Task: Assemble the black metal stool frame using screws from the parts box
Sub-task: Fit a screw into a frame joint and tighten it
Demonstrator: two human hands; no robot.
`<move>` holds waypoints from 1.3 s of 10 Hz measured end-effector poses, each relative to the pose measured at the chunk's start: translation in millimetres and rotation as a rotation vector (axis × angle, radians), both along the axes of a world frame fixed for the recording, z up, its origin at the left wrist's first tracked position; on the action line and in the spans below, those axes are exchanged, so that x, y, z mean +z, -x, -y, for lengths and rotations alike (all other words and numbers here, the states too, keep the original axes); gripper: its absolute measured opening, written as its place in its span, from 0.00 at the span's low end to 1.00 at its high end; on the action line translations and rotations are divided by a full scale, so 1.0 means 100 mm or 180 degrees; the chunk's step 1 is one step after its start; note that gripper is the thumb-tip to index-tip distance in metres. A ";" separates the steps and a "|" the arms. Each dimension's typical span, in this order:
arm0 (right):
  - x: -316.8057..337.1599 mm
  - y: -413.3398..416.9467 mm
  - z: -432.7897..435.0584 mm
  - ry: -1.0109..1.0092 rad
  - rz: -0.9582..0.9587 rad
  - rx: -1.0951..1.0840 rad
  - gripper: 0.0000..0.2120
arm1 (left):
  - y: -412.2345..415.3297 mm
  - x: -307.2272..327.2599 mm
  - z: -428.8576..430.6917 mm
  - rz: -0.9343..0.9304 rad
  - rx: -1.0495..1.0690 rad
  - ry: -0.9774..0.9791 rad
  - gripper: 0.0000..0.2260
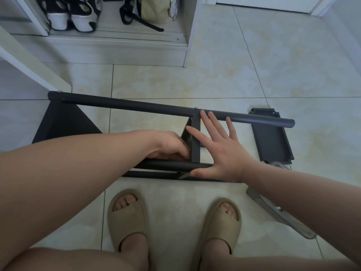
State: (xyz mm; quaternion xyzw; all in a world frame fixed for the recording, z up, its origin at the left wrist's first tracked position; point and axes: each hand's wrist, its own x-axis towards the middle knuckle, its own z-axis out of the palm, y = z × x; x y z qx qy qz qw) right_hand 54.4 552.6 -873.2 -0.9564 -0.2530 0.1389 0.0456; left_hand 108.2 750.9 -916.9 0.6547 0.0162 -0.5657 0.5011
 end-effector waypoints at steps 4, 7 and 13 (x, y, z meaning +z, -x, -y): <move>-0.01 0.00 0.00 0.0005 0.0015 0.0009 0.52 | -0.01 0.02 -0.05 -0.0420 -0.0084 0.0250 0.11; 0.00 0.00 0.00 0.0012 -0.0001 0.0009 0.52 | -0.02 -0.02 -0.04 -0.0427 -0.0204 0.0053 0.09; -0.01 0.00 0.00 0.0014 0.0025 0.0015 0.52 | -0.02 -0.08 -0.03 -0.0465 -0.0154 0.0171 0.10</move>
